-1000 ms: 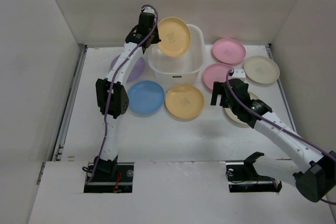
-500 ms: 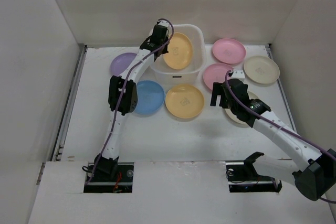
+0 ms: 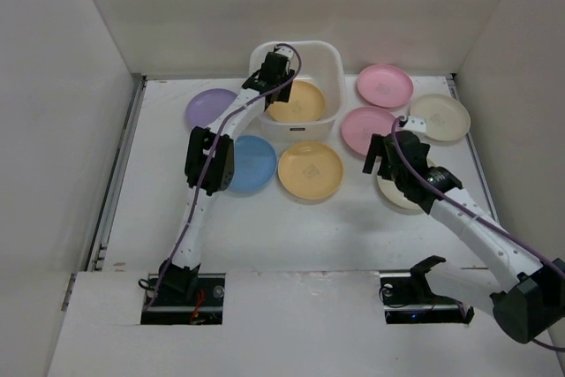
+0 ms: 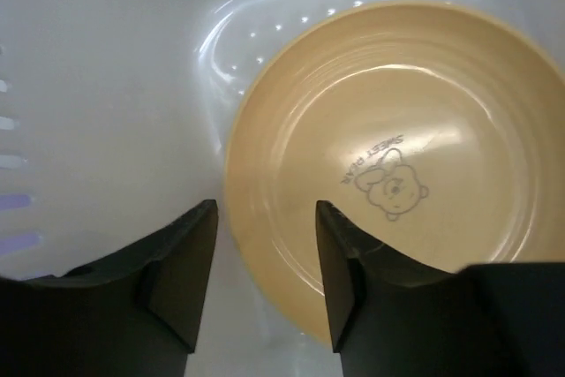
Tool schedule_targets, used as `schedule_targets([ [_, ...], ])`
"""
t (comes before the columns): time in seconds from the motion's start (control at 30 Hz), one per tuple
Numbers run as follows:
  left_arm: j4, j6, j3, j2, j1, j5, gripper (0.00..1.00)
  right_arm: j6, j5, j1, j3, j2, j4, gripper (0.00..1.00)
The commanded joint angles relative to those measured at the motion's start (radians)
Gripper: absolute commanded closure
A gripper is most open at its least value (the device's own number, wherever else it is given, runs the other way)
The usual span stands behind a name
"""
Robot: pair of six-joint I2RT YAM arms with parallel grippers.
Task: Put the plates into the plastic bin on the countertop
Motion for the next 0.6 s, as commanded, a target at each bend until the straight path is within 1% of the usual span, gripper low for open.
schedule_targets([
  [0.0, 0.044, 0.027, 0.028, -0.094, -0.019, -0.003, 0.47, 0.043, 0.04, -0.096, -0.006, 0.006, -0.046, 0.0],
  [0.03, 0.042, 0.027, 0.039, -0.111, -0.02, -0.003, 0.41, 0.044, 0.034, -0.125, -0.006, 0.013, -0.055, 0.0],
  [0.07, 0.039, 0.027, 0.056, -0.143, -0.025, -0.003, 0.32, 0.044, 0.016, -0.161, -0.009, 0.013, -0.057, 0.0],
  [0.13, 0.042, 0.03, 0.065, -0.198, -0.028, -0.006, 0.24, 0.054, -0.013, -0.214, -0.015, 0.011, -0.052, 0.0],
  [0.17, 0.045, 0.03, 0.068, -0.238, -0.028, -0.014, 0.15, 0.067, -0.03, -0.244, -0.019, 0.014, -0.052, 0.0],
  [0.23, 0.045, 0.029, 0.062, -0.324, -0.028, -0.029, 0.06, 0.103, -0.059, -0.299, -0.039, 0.017, -0.052, 0.0],
  [0.3, 0.035, 0.023, 0.03, -0.407, -0.028, -0.06, 0.02, 0.135, -0.073, -0.349, -0.071, 0.01, -0.038, 0.0],
  [0.37, 0.033, 0.015, -0.053, -0.508, -0.028, -0.104, 0.0, 0.17, -0.072, -0.402, -0.11, 0.003, -0.026, 0.0],
  [0.47, 0.032, -0.026, -0.269, -0.69, -0.031, -0.213, 0.0, 0.262, -0.099, -0.495, -0.159, 0.023, -0.037, 0.0],
  [0.57, 0.044, -0.089, -0.598, -0.894, -0.022, -0.313, 0.0, 0.333, -0.156, -0.592, -0.2, 0.036, -0.063, 0.01],
])
